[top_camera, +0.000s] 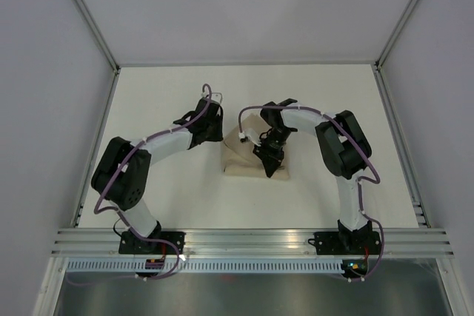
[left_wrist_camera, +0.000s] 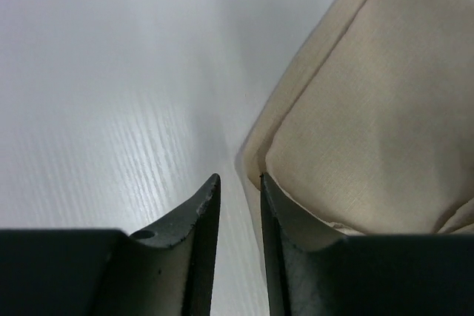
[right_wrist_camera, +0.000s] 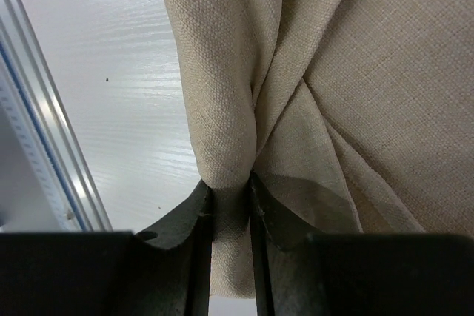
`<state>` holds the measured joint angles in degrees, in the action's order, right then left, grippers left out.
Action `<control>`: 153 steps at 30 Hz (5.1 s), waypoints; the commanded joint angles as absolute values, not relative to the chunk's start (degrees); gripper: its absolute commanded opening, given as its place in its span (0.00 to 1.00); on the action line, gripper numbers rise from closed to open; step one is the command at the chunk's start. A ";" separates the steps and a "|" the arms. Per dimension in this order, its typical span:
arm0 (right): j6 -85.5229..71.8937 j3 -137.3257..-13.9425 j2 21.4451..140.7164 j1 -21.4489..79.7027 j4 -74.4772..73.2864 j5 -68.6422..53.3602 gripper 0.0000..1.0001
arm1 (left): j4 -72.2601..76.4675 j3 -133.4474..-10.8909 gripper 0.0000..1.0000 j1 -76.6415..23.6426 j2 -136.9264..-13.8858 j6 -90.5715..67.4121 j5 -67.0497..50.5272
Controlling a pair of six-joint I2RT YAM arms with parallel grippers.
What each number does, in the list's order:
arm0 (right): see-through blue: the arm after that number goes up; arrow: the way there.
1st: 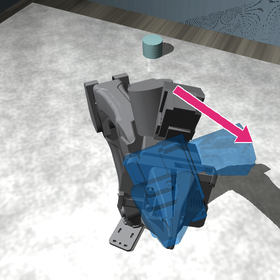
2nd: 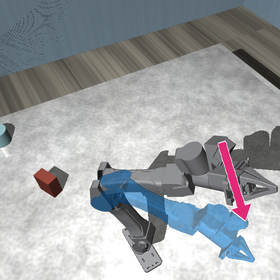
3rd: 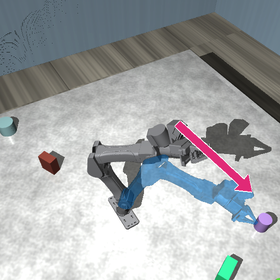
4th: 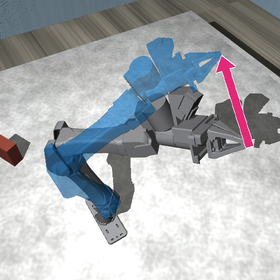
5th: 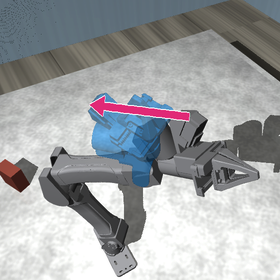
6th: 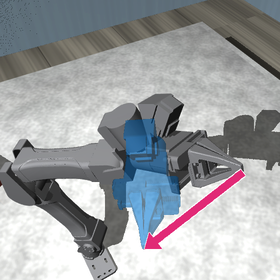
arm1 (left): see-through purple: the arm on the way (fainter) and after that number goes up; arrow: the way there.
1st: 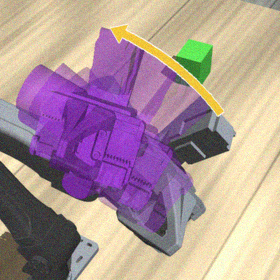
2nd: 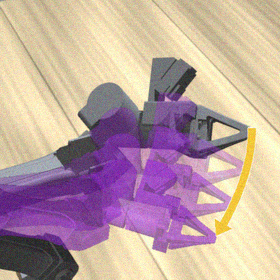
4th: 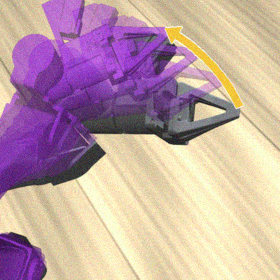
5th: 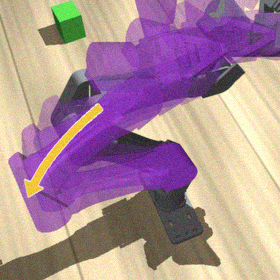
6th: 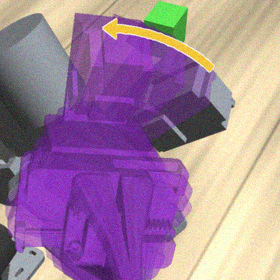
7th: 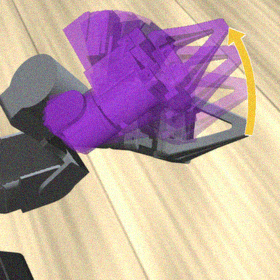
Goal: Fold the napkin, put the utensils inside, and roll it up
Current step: Roll the napkin at the center of the board.
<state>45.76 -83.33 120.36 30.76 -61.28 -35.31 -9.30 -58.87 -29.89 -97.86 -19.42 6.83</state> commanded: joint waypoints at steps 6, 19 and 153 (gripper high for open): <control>48.86 -92.36 134.47 29.09 -66.44 -33.57 0.03 | -0.36 -55.38 0.34 -29.70 -82.37 -11.18 8.53; 48.60 -100.10 143.00 28.39 -70.49 -32.34 0.03 | 16.69 -39.30 0.35 -47.63 -72.15 16.34 7.56; 46.67 -41.75 87.54 36.04 -12.22 -21.01 0.53 | -28.39 -81.56 0.05 -35.60 -131.13 18.63 -53.96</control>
<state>46.39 -41.69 85.80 35.79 -13.10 -22.70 -24.27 -83.42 -35.42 -127.90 17.39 -63.53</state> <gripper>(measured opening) 0.547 0.048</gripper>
